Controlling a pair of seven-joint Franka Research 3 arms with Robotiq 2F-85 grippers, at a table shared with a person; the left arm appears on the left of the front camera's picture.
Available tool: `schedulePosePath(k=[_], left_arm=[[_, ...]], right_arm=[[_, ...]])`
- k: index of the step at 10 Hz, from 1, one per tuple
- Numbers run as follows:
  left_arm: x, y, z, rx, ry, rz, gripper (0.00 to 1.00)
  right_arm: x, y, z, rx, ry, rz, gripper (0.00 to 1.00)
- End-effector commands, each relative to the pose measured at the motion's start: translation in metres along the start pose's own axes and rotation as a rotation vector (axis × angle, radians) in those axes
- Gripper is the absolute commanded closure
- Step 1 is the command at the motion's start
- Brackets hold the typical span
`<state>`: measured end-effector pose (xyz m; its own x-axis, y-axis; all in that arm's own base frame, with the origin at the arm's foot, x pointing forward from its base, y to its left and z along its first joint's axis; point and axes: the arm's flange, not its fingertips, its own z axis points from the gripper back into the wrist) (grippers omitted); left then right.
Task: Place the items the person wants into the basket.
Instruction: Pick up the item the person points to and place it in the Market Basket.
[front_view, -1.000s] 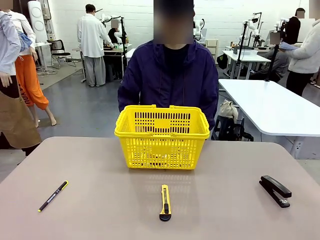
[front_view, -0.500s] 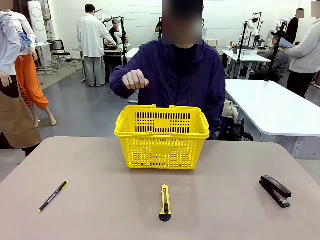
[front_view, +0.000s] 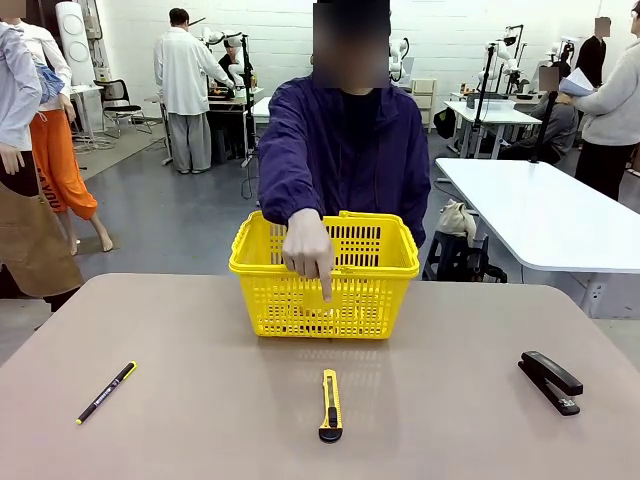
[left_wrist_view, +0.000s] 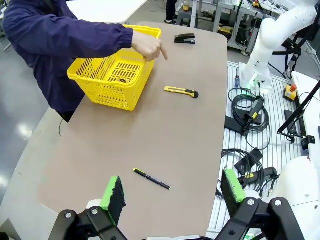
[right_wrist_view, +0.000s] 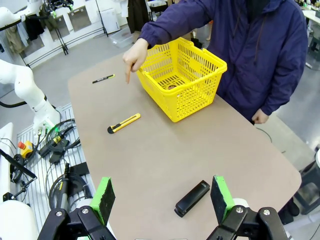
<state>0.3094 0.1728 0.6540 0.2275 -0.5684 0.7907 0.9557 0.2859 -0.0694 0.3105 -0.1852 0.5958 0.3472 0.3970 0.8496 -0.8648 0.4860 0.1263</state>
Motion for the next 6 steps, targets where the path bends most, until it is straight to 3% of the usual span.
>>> schedulePosePath(k=[1,6], left_arm=[[0.0010,0.0002,0.0026,-0.002,-0.010,-0.011,0.00],[0.0010,0.0002,0.0026,-0.002,-0.010,-0.011,0.00]], right_arm=[[0.0013,-0.0008,-0.0015,0.007,-0.038,0.015,0.00],[0.0013,-0.0008,-0.0015,0.007,-0.038,0.015,0.00]])
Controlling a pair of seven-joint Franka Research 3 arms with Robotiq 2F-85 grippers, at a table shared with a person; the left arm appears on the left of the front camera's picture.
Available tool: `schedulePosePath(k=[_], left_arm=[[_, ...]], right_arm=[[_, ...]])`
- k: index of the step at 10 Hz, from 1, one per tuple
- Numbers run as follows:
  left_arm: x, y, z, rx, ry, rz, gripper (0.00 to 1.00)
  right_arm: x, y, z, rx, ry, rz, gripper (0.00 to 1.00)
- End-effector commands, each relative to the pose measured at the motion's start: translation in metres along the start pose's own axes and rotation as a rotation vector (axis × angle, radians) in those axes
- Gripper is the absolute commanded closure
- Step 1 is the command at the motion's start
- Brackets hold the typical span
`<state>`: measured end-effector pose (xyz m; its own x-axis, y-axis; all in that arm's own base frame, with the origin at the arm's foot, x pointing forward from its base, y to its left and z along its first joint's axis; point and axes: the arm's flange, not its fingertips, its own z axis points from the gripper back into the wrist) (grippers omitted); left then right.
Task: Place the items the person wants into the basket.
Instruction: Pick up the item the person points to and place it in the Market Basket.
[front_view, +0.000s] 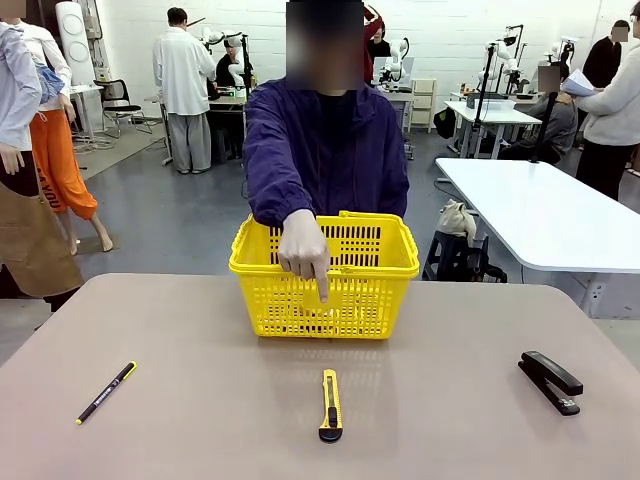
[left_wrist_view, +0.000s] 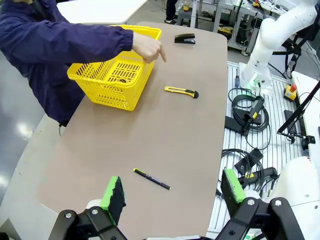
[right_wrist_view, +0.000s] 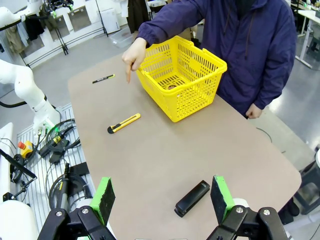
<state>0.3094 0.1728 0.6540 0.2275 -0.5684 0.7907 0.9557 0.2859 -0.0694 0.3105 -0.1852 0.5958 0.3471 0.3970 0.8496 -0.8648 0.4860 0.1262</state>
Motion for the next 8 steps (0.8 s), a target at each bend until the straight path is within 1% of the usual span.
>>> schedulePosePath(k=[1,8], left_arm=[[0.0010,0.0002,0.0026,-0.002,-0.010,-0.011,0.00],[0.0010,0.0002,0.0026,-0.002,-0.010,-0.011,0.00]], right_arm=[[0.0013,-0.0008,-0.0015,0.007,-0.038,0.015,0.00],[0.0013,-0.0008,-0.0015,0.007,-0.038,0.015,0.00]])
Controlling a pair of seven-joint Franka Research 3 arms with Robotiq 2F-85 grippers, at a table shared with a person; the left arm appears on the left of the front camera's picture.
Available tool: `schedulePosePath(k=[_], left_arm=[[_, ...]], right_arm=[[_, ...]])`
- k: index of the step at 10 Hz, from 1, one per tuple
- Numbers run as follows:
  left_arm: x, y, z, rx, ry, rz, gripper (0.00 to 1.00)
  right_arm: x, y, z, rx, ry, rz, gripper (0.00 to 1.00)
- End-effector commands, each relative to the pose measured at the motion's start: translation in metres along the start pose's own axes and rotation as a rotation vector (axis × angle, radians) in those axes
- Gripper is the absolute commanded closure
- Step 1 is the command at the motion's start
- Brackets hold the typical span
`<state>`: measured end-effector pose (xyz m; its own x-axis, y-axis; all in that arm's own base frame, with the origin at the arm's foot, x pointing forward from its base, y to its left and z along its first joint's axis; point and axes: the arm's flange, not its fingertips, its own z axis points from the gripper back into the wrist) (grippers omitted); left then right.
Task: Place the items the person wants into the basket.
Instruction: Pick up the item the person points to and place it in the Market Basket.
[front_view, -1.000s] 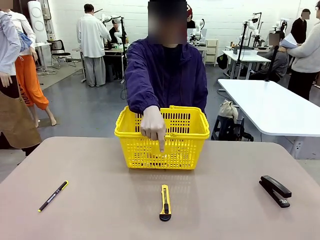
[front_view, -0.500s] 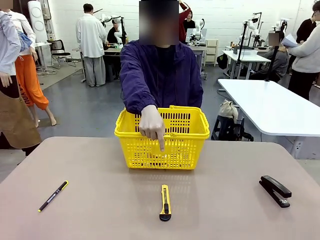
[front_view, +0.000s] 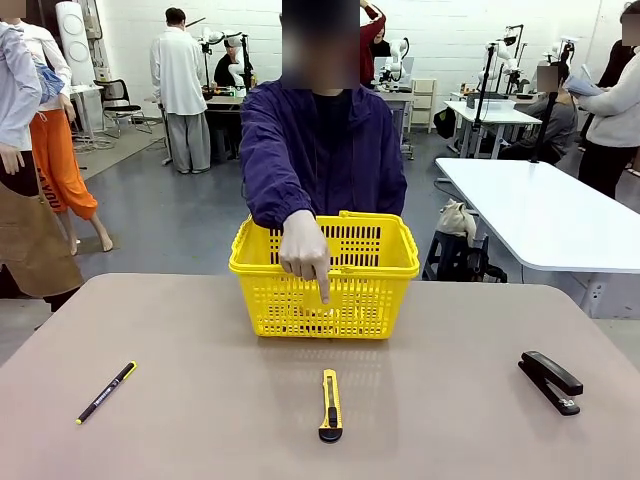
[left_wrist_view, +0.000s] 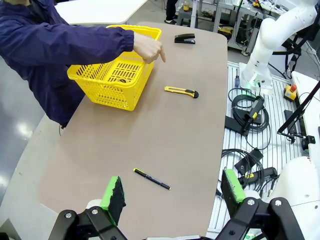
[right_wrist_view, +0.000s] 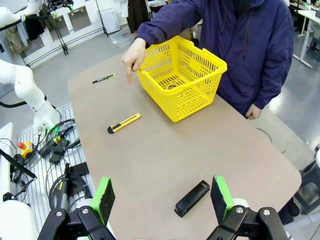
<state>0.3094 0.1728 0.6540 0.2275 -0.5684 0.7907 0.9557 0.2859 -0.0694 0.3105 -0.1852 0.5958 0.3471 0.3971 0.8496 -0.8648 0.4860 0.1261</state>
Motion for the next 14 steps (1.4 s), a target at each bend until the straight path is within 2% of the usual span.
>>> schedulePosePath(k=[1,2,4,5,7,9,11,13,14], left_arm=[[0.000,0.000,0.000,0.000,0.000,0.000,0.00],[0.034,-0.002,-0.018,0.001,0.077,-0.027,0.00],[0.087,-0.038,-0.083,-0.008,0.268,0.023,0.00],[0.118,-0.047,-0.123,-0.031,0.378,0.129,0.00],[0.151,-0.075,-0.202,0.133,0.524,0.367,0.00],[0.164,-0.100,-0.269,0.255,0.669,0.487,0.00],[0.164,-0.112,-0.328,0.414,0.654,0.541,0.00],[0.153,-0.108,-0.358,0.465,0.679,0.569,0.00],[0.153,-0.100,-0.360,0.453,0.676,0.589,0.00]], right_arm=[[0.001,-0.001,-0.002,0.007,-0.038,0.015,0.00],[0.001,-0.001,-0.002,0.007,-0.038,0.015,0.00],[0.001,-0.001,-0.002,0.007,-0.038,0.015,0.00],[0.001,-0.001,-0.002,0.007,-0.038,0.015,0.00],[0.001,-0.001,-0.002,0.007,-0.038,0.015,0.00],[0.001,-0.001,-0.002,0.007,-0.038,0.015,0.00],[0.001,-0.001,-0.002,0.007,-0.038,0.015,0.00],[0.001,-0.001,-0.002,0.007,-0.038,0.015,0.00],[0.001,-0.001,-0.002,0.007,-0.038,0.015,0.00]])
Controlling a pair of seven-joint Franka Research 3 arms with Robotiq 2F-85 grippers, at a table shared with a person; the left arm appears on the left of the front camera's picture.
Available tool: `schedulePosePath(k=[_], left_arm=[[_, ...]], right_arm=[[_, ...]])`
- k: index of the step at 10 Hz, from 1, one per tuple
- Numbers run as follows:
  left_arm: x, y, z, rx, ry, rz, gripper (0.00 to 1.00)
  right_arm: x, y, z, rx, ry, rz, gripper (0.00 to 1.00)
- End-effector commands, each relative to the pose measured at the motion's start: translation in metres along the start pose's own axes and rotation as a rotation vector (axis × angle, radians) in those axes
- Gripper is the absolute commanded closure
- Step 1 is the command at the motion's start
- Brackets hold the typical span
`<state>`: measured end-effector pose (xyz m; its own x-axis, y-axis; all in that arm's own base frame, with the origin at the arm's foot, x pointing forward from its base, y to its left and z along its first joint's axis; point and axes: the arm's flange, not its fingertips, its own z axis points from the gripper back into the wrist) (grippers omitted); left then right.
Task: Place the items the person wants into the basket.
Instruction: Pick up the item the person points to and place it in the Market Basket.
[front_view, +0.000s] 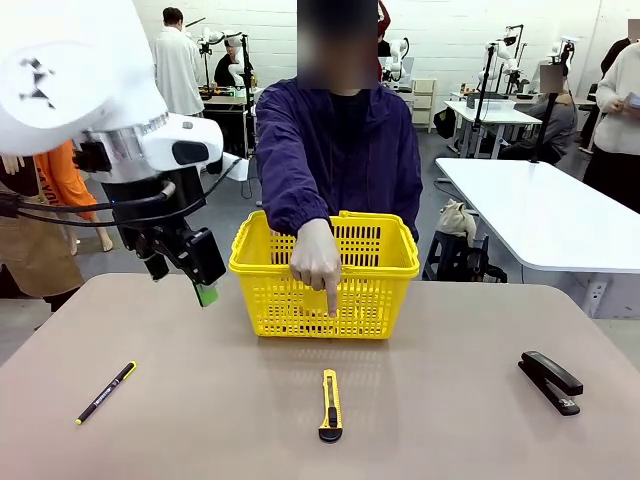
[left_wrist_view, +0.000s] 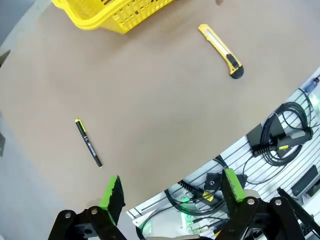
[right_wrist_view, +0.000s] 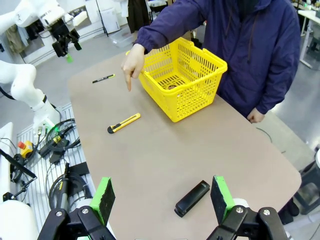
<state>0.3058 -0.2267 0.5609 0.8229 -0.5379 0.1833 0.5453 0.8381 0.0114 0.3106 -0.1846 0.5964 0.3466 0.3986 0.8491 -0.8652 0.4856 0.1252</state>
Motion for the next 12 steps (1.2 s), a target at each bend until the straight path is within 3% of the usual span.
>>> schedulePosePath(k=[1,9,12], left_arm=[[-0.006,-0.003,0.011,-0.008,-0.011,-0.017,0.00],[-0.003,-0.003,0.011,-0.032,-0.021,-0.030,0.00],[0.037,-0.090,-0.014,0.015,-0.003,0.197,0.00]], right_arm=[[0.001,-0.001,-0.001,0.007,-0.039,0.014,0.00],[0.001,-0.001,-0.001,0.007,-0.039,0.014,0.00],[0.001,-0.001,-0.001,0.007,-0.039,0.014,0.00]])
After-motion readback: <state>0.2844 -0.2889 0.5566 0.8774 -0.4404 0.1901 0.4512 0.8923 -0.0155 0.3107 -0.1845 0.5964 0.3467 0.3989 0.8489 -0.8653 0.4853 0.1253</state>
